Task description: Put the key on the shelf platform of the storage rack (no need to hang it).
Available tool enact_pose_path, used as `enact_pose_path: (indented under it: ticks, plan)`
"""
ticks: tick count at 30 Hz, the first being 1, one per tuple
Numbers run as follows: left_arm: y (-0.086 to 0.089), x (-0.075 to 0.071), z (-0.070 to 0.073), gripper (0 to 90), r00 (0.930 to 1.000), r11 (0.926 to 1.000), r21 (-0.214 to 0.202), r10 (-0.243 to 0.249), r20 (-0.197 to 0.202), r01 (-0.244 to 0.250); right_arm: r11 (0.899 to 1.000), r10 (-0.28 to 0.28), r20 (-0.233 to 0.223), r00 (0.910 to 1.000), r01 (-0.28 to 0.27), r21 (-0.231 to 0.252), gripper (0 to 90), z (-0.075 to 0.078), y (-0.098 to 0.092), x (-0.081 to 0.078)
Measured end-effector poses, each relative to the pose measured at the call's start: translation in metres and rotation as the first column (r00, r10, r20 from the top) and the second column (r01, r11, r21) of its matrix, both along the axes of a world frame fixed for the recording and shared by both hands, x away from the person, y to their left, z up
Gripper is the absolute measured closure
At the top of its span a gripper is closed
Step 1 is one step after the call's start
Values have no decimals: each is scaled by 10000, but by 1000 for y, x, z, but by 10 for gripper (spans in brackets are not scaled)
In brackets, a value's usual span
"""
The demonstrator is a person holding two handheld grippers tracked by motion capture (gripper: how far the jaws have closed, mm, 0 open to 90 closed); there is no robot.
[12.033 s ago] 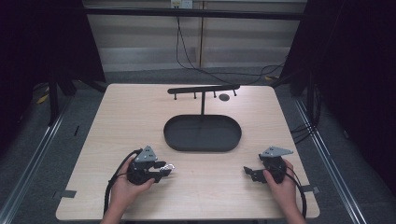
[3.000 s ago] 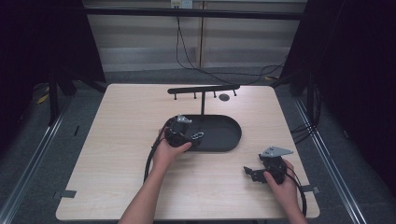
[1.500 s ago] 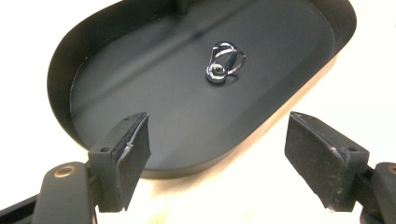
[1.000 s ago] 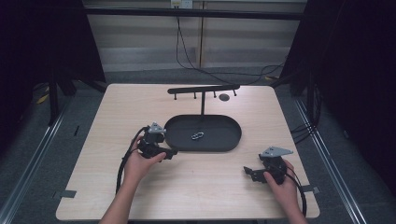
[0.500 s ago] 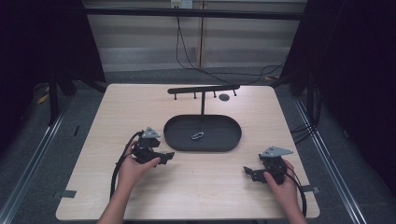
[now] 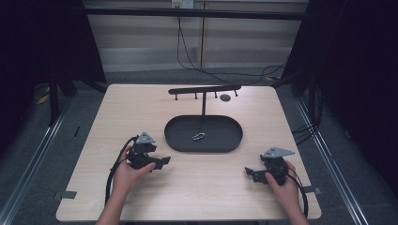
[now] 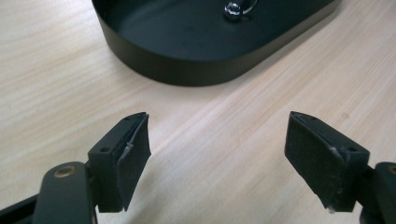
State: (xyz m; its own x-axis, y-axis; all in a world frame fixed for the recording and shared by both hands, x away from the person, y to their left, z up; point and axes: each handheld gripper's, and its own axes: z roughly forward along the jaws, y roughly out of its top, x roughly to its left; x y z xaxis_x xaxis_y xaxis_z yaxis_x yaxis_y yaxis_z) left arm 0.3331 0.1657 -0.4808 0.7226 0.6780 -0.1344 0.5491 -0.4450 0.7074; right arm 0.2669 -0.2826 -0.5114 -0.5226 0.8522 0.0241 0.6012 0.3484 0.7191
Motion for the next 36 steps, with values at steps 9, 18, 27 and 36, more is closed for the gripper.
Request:
enact_pose_path:
  ticks: [9, 18, 27, 36]
  plan:
    - [11, -9, -9, 221, 10000, 9999, 109, 46, -77, -45, 10000, -1, -3, 10000, 1, 2, 145, 0, 0, 0]
    - [21, -14, -17, 220, 9997, 9996, 188, 191, -165, -188, 10000, 13, -3, 10000, -13, 25, 145, 0, 0, 0]
    - [25, -19, -22, 217, 9997, 9997, 84, 242, 11, -242, 10000, 1, -3, 10000, -1, 4, 145, 0, 0, 0]
    - [23, -26, -26, 203, 9968, 9987, 502, -36, 798, -4, 10000, -1, -2, 10000, 1, 1, 145, 0, 0, 0]
